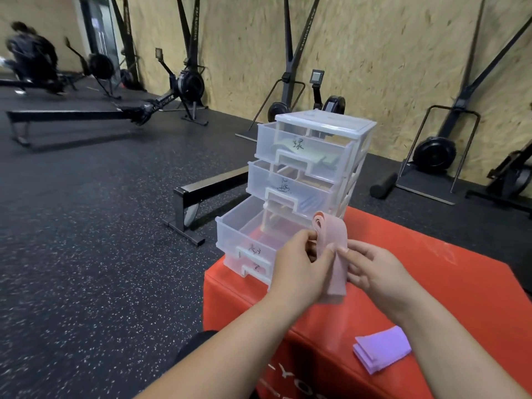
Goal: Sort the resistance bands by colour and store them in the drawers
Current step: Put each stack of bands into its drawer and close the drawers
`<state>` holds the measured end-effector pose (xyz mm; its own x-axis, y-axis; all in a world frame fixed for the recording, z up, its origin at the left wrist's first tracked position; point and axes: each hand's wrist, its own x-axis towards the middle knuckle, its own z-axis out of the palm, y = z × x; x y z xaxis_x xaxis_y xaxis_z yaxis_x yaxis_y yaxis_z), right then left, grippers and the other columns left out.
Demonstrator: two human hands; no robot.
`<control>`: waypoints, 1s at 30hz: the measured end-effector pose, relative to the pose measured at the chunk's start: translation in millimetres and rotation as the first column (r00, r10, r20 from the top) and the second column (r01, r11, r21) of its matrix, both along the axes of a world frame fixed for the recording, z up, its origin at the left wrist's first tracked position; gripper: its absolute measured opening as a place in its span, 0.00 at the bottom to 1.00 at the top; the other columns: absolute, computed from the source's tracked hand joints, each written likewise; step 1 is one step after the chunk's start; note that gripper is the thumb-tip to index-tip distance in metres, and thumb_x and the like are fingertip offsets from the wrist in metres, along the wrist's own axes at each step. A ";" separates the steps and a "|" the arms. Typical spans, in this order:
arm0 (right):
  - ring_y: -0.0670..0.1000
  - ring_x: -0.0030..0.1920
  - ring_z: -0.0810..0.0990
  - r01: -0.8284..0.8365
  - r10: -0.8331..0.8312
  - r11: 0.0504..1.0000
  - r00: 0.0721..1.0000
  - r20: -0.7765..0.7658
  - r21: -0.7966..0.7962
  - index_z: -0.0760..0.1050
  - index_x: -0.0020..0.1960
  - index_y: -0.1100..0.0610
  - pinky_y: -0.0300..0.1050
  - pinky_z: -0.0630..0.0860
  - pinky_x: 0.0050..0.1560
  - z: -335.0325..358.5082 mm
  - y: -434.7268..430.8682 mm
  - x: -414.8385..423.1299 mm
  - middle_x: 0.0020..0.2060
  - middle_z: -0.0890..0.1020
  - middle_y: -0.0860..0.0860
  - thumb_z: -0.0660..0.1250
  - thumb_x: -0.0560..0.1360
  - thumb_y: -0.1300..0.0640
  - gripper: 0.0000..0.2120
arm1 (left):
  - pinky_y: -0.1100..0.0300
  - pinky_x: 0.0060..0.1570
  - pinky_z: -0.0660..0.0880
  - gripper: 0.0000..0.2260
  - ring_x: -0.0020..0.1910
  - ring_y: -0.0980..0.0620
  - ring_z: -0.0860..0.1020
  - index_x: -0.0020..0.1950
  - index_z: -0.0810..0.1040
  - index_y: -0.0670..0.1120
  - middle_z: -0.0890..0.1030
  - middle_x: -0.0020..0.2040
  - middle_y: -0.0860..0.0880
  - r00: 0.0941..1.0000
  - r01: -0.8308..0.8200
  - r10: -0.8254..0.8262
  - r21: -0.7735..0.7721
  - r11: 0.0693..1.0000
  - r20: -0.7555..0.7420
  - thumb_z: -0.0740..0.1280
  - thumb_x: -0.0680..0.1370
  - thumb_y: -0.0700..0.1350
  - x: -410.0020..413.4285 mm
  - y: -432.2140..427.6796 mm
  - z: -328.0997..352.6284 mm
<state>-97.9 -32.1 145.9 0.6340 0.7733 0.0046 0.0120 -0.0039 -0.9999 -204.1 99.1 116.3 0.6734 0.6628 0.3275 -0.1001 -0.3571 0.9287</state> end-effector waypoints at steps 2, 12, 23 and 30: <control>0.58 0.58 0.85 0.000 0.004 0.999 0.995 0.096 -0.040 0.83 0.62 0.58 0.55 0.80 0.60 8.2 12.9 -4.2 0.58 0.86 0.60 0.67 0.82 0.59 0.11 | 0.57 0.47 0.80 0.08 0.42 0.59 0.82 0.55 0.80 0.55 0.85 0.43 0.56 1.000 -0.006 0.007 -0.017 1.000 0.015 0.72 0.79 0.54 -8.3 7.4 2.9; 0.47 0.42 0.83 0.142 0.054 0.917 0.881 0.470 -0.373 0.86 0.51 0.51 0.41 0.76 0.40 49.6 127.8 14.5 0.43 0.88 0.49 0.70 0.77 0.57 0.06 | 0.57 0.64 0.71 0.27 0.60 0.55 0.73 0.70 0.70 0.55 0.73 0.61 0.57 0.938 -0.339 0.346 0.124 0.933 -0.037 0.70 0.76 0.64 -52.2 58.6 -44.0; 0.50 0.55 0.83 0.015 0.491 0.716 0.699 0.519 -0.698 0.83 0.61 0.47 0.44 0.77 0.56 -6.3 205.7 42.8 0.52 0.86 0.45 0.69 0.80 0.54 0.11 | 0.48 0.77 0.65 0.49 0.76 0.48 0.63 0.81 0.59 0.52 0.63 0.74 0.51 0.899 -0.368 0.394 0.161 0.916 -0.190 0.76 0.69 0.69 -43.5 78.1 -88.6; 0.57 0.66 0.79 0.271 0.579 0.585 0.522 0.627 -0.765 0.75 0.73 0.51 0.51 0.76 0.68 -35.7 214.2 49.9 0.67 0.81 0.53 0.67 0.81 0.48 0.22 | 0.48 0.78 0.64 0.53 0.79 0.50 0.60 0.84 0.51 0.53 0.55 0.77 0.55 0.912 -0.349 0.368 0.128 0.928 -0.181 0.74 0.68 0.70 -28.5 78.0 -100.0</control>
